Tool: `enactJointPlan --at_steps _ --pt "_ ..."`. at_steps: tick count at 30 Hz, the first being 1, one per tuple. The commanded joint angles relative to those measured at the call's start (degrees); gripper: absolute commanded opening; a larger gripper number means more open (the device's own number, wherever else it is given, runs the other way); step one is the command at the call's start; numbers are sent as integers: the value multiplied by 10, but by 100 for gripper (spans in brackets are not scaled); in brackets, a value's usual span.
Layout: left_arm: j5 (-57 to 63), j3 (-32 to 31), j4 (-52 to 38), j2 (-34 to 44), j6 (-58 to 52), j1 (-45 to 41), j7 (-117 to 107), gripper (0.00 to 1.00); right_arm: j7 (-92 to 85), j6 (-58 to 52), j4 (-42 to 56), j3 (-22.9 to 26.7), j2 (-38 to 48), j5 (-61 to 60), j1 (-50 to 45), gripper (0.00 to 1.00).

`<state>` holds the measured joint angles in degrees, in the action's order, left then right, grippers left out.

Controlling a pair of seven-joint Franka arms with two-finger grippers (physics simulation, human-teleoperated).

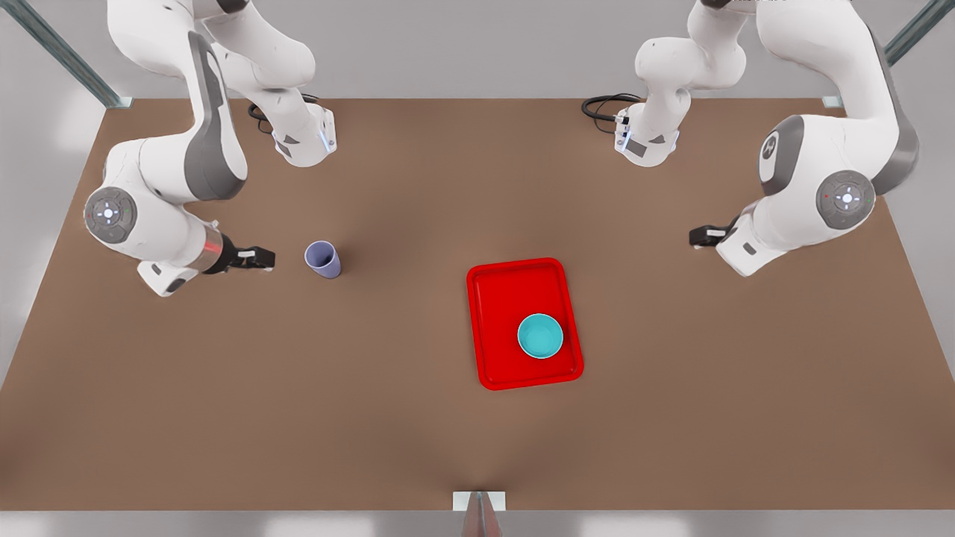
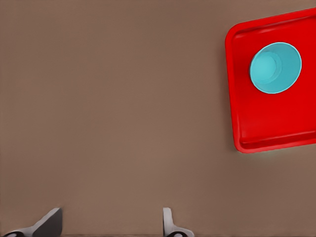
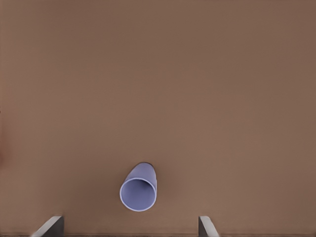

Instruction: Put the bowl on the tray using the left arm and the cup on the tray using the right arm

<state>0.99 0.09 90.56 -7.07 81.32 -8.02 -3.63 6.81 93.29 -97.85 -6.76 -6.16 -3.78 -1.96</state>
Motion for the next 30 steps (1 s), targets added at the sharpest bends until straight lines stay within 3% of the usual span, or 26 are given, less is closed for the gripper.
enactJointPlan --at_steps 1,11,24,30 --pt "12 0 0 0 0 1 1 100 6 11 -15 0 6 0 -1 100" --pt "10 4 -11 -14 1 1 12 100 65 124 -184 -37 72 -2 -18 100" --pt "0 8 -9 -18 -2 2 53 100 65 175 -264 -34 67 -4 -10 100" --pt "-2 11 -10 -25 2 3 68 100 46 259 -333 -31 68 -4 -2 100"
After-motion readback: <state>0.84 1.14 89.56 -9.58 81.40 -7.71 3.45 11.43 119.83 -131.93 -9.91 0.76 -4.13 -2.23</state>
